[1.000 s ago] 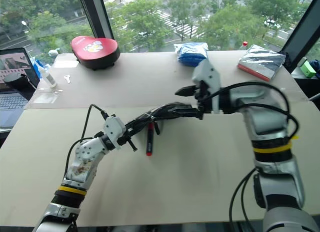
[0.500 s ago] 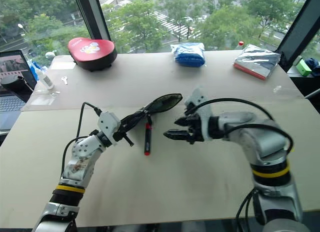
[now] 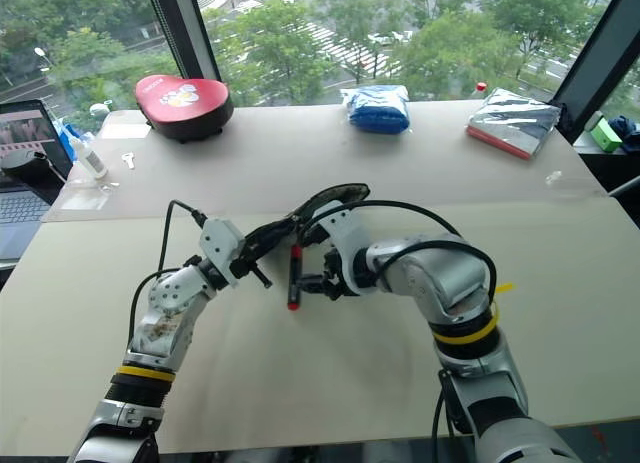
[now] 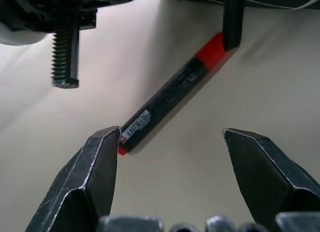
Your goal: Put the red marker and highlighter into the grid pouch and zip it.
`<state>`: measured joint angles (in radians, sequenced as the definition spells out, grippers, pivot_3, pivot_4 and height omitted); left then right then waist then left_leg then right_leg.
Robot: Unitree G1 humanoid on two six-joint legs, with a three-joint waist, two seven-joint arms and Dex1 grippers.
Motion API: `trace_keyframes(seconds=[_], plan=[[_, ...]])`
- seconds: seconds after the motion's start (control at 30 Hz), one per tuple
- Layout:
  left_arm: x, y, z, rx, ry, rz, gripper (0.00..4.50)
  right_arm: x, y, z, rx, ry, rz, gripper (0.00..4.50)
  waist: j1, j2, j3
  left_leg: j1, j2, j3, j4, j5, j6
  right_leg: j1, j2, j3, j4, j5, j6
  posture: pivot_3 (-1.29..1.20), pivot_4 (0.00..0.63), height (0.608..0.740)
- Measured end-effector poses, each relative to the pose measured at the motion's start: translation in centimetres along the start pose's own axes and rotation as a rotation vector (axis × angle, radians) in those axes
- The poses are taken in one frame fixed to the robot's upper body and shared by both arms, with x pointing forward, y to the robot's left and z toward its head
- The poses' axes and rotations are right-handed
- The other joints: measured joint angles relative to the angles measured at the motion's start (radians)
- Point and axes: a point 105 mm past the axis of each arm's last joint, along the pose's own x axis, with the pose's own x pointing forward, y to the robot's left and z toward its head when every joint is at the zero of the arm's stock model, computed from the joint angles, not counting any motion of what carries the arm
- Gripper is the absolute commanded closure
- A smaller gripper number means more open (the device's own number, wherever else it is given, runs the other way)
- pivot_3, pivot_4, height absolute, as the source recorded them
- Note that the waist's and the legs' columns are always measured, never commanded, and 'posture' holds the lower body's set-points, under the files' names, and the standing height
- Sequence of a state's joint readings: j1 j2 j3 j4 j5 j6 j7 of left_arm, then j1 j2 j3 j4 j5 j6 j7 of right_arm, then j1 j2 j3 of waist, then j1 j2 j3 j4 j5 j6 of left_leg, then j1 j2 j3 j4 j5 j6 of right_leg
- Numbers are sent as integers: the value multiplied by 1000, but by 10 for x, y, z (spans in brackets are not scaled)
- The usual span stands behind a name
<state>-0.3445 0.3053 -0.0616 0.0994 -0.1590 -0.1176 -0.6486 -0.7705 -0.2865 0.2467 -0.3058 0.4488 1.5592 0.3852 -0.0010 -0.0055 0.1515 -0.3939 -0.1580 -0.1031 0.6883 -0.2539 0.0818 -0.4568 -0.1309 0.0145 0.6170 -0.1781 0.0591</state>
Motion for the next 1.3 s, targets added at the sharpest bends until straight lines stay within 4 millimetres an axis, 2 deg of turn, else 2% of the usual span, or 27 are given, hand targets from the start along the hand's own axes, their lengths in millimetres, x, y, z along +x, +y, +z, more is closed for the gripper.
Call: trace_keyframes(seconds=[0.13,0.53,0.63,1.03,1.27,1.3], plan=[[1,0,-1,-8,6,1,4500,13,0,3,20,23,-1,838,-5,0,0,0,0,0,0,0,0,0,0,0,0,0,0,0,150,740],[2,-1,-1,-16,2,10,4500,21,15,26,23,9,64,838,-14,0,0,0,0,0,0,0,0,-1,1,0,2,0,0,0,150,740],[2,0,-1,-16,2,11,4500,25,17,26,29,19,71,838,-14,0,0,0,0,0,0,0,0,-1,1,0,8,0,0,0,150,740],[1,0,-2,-20,11,14,4500,50,17,17,2,71,26,838,-17,0,0,0,0,0,0,0,0,-2,1,0,9,0,0,0,150,740],[1,-1,1,-15,3,12,4500,56,2,9,-275,44,-87,838,-12,1,0,5,-1,0,0,0,0,-1,1,-1,7,0,0,0,150,740],[1,-1,2,-15,2,13,4500,55,-1,9,-328,30,-103,1075,-10,0,0,5,-1,0,0,0,0,0,1,-1,6,0,0,0,150,740]])
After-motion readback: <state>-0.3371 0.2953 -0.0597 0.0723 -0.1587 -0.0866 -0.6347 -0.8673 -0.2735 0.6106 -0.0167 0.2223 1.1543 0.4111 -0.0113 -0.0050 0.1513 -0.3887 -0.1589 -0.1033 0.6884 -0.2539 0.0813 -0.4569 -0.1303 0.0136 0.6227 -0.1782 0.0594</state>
